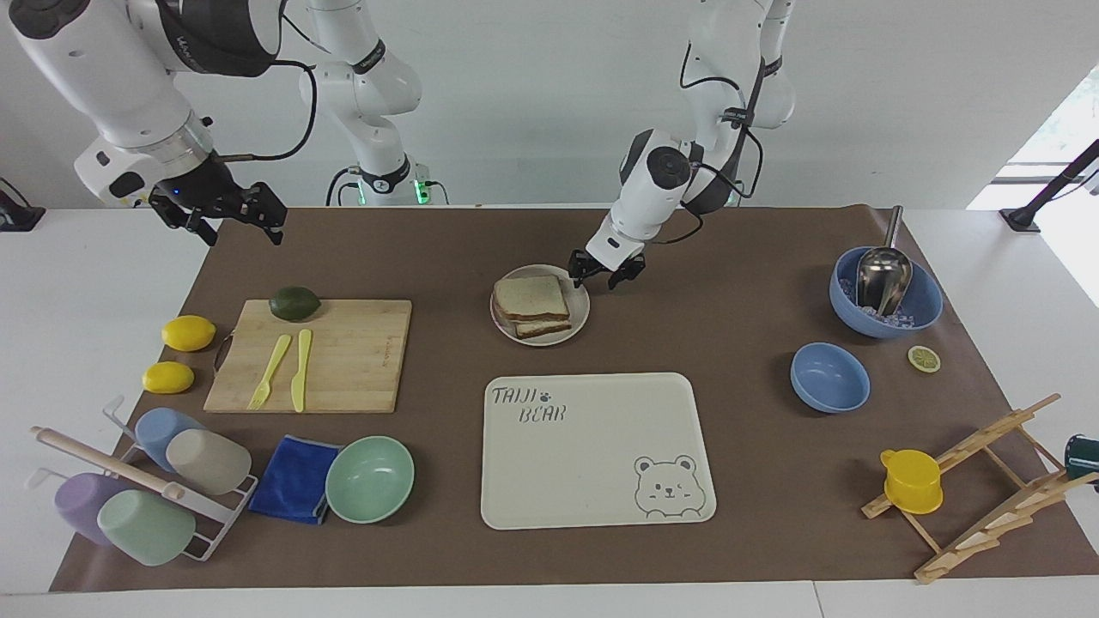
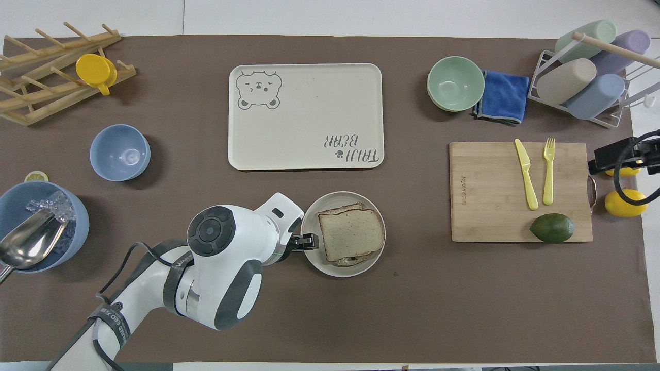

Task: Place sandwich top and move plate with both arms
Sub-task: 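Grasp the white plate rim nearest the robot with the left gripper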

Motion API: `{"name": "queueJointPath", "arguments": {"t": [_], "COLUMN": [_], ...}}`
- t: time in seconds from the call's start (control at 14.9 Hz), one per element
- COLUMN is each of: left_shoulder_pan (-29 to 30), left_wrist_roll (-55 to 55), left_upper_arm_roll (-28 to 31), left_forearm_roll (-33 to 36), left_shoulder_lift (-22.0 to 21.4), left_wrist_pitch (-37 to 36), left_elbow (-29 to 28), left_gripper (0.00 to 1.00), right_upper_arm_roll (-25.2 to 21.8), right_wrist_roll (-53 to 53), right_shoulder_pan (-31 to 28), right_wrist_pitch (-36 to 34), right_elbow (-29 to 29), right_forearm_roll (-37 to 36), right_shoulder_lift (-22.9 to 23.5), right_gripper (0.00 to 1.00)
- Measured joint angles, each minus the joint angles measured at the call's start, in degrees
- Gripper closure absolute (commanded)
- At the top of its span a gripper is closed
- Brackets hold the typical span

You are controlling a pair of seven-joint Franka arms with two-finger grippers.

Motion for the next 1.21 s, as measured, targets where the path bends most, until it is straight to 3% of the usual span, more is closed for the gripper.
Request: {"name": "queueJointPath", "arguments": {"t": [0.47,0.74,0.94,1.21], "left_shoulder_pan": [-2.4,-2.5,-3.3,-3.6], "left_wrist_roll": [-1.1,-1.2,-1.2,-1.4], "left_upper_arm_roll": [0.0,0.0,0.0,0.0], "left_forearm_roll": [-2.2,-2.7,-4.0,-4.1], "left_shoulder_lift": [2.7,2.9,2.9,2.9], "left_wrist_pitch": [4.7,5.1,5.6,5.8], "left_elbow": [-1.0,-1.0,-1.0,-1.0], "left_gripper": [0.43,0.65,0.7,0.95], "right_upper_arm_roll": [0.0,0.2,0.1,0.2], "right_wrist_roll": [0.0,0.0,0.0,0.0], "right_shoulder_pan": [-0.6,-0.5,-0.5,-0.5], "right_wrist_pitch": [0.0,0.0,0.0,0.0], "right_elbow": [0.0,0.0,0.0,0.0], "right_forearm_roll": [0.0,0.0,0.0,0.0], "right_shoulder_lift": [0.0,0.0,0.0,0.0], "right_gripper": [0.0,0.0,0.0,0.0]}}
